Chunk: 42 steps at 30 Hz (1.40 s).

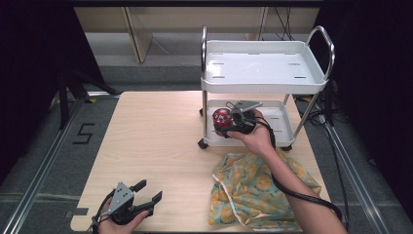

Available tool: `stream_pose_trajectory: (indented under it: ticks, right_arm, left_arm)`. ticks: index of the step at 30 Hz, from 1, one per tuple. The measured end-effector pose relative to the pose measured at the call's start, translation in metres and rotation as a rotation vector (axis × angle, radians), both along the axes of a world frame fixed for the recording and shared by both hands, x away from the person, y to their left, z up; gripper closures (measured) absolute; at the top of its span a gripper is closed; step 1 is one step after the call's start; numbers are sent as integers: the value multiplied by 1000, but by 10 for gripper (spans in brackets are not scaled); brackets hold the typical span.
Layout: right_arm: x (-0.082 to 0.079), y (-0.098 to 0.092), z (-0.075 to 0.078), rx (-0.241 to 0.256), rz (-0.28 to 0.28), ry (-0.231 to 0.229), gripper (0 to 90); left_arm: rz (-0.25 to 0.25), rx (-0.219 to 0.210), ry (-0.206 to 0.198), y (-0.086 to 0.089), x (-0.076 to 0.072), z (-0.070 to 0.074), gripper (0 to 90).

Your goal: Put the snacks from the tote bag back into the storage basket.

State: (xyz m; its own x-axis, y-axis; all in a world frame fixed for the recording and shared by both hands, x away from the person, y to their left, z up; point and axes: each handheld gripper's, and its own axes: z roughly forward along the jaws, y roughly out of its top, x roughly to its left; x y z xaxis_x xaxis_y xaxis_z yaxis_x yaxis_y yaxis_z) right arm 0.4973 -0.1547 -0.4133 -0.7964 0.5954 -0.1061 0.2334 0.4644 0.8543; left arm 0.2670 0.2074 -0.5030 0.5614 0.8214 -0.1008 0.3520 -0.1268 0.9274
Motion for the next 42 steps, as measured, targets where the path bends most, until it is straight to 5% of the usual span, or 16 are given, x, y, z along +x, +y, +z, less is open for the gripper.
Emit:
stream_pose_trajectory:
  ticks: [29,30,32,42]
  right_arm:
    - [8,9,-9,-3,-15,24,265]
    - [7,9,-8,18,3,56,265]
    - [9,9,-10,-1,-13,22,265]
    - [11,8,-17,-3,-22,39,265]
  left_arm:
    - [-5,0,-2,0,0,0,281]
    - [1,-5,3,0,0,0,280]
    - [-5,0,0,1,0,0,281]
    - [10,-13,8,-1,-1,0,281]
